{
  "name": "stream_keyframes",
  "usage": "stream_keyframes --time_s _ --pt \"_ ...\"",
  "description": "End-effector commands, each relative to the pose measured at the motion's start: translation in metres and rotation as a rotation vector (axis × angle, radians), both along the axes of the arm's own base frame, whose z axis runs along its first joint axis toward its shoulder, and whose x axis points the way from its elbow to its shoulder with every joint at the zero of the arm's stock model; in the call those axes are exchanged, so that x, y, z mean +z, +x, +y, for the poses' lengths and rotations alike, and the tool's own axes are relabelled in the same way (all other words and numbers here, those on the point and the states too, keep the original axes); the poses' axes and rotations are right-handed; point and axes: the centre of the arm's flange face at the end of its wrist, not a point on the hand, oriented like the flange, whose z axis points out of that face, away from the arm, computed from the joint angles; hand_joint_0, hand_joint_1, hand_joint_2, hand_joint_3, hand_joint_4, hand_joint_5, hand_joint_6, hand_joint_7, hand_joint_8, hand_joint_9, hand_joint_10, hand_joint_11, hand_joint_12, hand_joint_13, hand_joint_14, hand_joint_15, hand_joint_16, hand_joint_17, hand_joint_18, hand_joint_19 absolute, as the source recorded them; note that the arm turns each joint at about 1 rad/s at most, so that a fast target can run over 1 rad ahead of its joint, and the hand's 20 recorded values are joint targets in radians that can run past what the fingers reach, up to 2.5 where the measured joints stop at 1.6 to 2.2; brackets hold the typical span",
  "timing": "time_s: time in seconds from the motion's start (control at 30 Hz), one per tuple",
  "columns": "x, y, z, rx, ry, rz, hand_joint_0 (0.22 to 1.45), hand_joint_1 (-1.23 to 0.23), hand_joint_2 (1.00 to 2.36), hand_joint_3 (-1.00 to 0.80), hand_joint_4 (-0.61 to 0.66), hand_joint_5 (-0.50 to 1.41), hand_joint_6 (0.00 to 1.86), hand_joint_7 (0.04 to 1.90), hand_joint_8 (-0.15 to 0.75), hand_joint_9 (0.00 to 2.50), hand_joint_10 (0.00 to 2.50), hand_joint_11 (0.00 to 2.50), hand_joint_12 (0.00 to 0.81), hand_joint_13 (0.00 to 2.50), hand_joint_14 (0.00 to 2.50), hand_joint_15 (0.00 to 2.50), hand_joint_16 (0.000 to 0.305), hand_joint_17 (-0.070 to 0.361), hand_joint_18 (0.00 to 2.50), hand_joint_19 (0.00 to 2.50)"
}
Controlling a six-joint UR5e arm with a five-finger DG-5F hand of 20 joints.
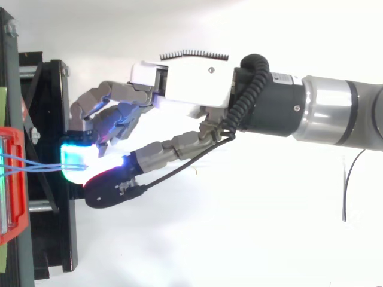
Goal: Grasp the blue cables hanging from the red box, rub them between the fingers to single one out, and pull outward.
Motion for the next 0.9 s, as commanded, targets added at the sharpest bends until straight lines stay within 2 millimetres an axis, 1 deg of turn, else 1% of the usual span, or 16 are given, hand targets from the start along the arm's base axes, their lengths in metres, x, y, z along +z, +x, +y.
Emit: stream_keyframes --time_s 0.0,0.03,0.07,0.17,0.27,0.43,0.63,0.73,0.87 --pt "0.011 -0.006 -0.002 -0.004 0.01 0.028 0.64 -0.84 1.02 -0.14 0.2 -0.19 0.87 0.9 0.335 0.79 0.01 0.54 0.403 0.62 0.01 0.34 0.058 0.131 0.77 0.46" --pt "0.01 -0.007 -0.002 -0.004 0.009 0.034 0.64 -0.85 1.02 -0.15 0.2 -0.19 0.87 0.89 0.334 0.79 0.01 0.54 0.403 0.62 0.01 0.34 0.058 0.131 0.77 0.46" --pt "0.016 -0.01 -0.002 -0.004 0.008 0.046 0.64 -0.85 1.02 -0.16 0.2 -0.19 0.87 0.9 0.334 0.79 0.01 0.54 0.403 0.62 0.01 0.34 0.058 0.131 0.78 0.46" --pt "0.019 -0.013 -0.002 -0.005 0.008 0.061 0.66 -0.88 1.02 -0.2 0.2 -0.2 0.86 0.9 0.335 0.79 0.01 0.53 0.402 0.62 0.01 0.34 0.058 0.131 0.79 0.45" --pt "0.017 -0.016 -0.003 -0.005 0.026 0.084 0.7 -0.91 1.02 -0.28 0.21 -0.2 0.86 0.89 0.329 0.78 0.01 0.53 0.4 0.64 0.01 0.32 0.058 0.13 0.82 0.44" --pt "0.015 -0.018 -0.002 -0.005 0.065 0.103 0.72 -0.92 1.01 -0.33 0.23 -0.2 0.86 0.87 0.325 0.79 0.01 0.55 0.397 0.66 0.01 0.33 0.058 0.13 0.85 0.43" --pt "0.017 -0.018 0.001 -0.006 0.075 0.101 0.7 -0.92 1.01 -0.38 0.26 -0.19 0.85 0.87 0.324 0.79 0.01 0.56 0.398 0.66 0.01 0.34 0.058 0.13 0.85 0.45" --pt "0.016 -0.018 0.002 -0.005 0.081 0.102 0.65 -0.91 1.0 -0.45 0.26 -0.19 0.85 0.9 0.333 0.8 0.01 0.56 0.399 0.66 0.01 0.35 0.058 0.131 0.84 0.47" --pt "0.017 -0.018 0.002 -0.006 0.087 0.101 0.6 -0.87 1.0 -0.5 0.26 -0.19 0.84 0.91 0.337 0.81 0.01 0.57 0.405 0.66 0.01 0.36 0.059 0.132 0.83 0.48"
